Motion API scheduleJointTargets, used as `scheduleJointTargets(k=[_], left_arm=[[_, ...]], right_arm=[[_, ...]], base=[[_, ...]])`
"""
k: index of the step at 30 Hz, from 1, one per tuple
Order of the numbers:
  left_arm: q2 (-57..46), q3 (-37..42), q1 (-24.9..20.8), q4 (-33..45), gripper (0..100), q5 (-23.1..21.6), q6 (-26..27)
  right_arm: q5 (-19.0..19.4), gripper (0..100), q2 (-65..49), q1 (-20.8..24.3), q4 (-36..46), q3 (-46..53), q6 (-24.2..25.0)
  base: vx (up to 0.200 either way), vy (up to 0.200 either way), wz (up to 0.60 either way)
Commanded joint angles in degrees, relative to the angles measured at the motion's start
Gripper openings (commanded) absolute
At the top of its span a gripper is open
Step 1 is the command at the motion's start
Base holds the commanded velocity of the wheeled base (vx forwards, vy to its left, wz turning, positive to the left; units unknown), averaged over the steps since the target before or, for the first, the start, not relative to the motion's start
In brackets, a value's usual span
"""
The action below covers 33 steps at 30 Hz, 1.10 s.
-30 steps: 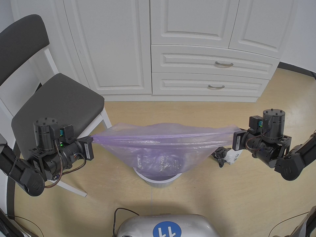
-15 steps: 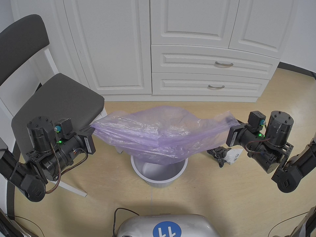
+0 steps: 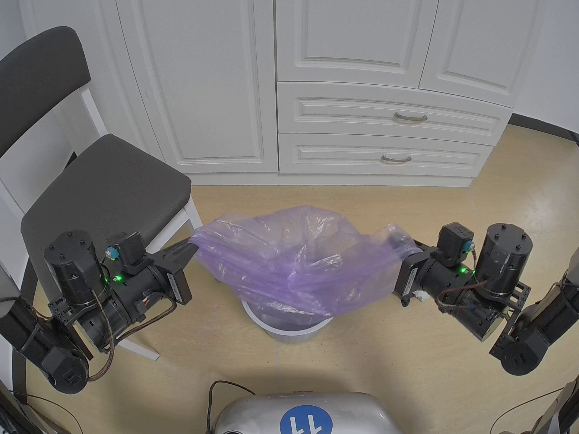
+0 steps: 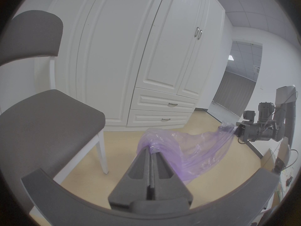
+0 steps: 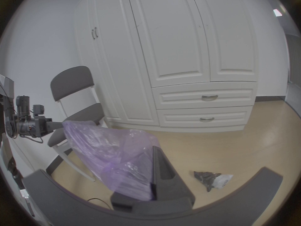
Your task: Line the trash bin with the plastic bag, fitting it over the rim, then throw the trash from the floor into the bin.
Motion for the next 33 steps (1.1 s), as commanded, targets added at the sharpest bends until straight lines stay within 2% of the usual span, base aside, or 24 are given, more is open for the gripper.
scheduleJointTargets(k=[1,9,15,16,19,20,23,25,27,29,33], left_arm=[[0.7,0.9,-1.9,-0.3,0,-0.3,-0.1],[2.4,0.7,-3.2,-0.3,0,0.1,0.0],[5.0,-0.3,-4.9,-0.6,0,0.2,-0.2],[7.0,-0.7,-5.9,-2.2,0,0.3,-0.4],[8.4,-0.9,-6.3,-3.7,0,0.3,-0.4],[12.2,-1.6,-7.4,-8.7,0,0.4,-1.0],[14.4,-4.0,-7.7,-9.3,0,0.7,-1.7],[15.2,-6.0,-8.1,-9.2,0,2.5,-3.5],[15.8,-7.7,-8.8,-9.2,0,4.3,-5.4],[16.5,-9.2,-9.0,-9.2,0,5.6,-7.4],[18.4,-10.4,-9.6,-9.2,0,6.0,-9.6]], right_arm=[[-0.1,0,3.1,3.5,-1.5,0.2,1.6],[-0.6,0,13.6,6.9,-13.4,-0.4,2.0],[-1.5,0,17.4,8.1,-13.4,-2.9,3.8],[-2.4,0,18.7,9.0,-13.4,-4.8,5.9],[-3.1,0,19.4,9.1,-13.4,-6.2,6.7],[-5.8,0,20.9,9.1,-13.4,-10.0,8.0],[-7.5,0,21.9,8.5,-13.4,-13.5,9.4],[-7.5,0,21.7,7.3,-13.4,-15.8,9.5],[-7.4,0,21.3,6.4,-10.6,-18.1,9.6],[-7.4,0,20.5,6.3,-3.8,-21.4,10.3],[-7.5,0,19.3,6.4,10.1,-26.9,16.8]], base=[[0.000,0.000,0.00],[0.000,0.000,0.00],[0.000,0.000,0.00],[0.000,0.000,0.00],[0.000,0.000,0.00],[0.000,0.000,0.00],[0.000,0.000,0.00],[0.000,0.000,0.00],[0.000,0.000,0.00],[0.000,0.000,0.00],[0.000,0.000,0.00]])
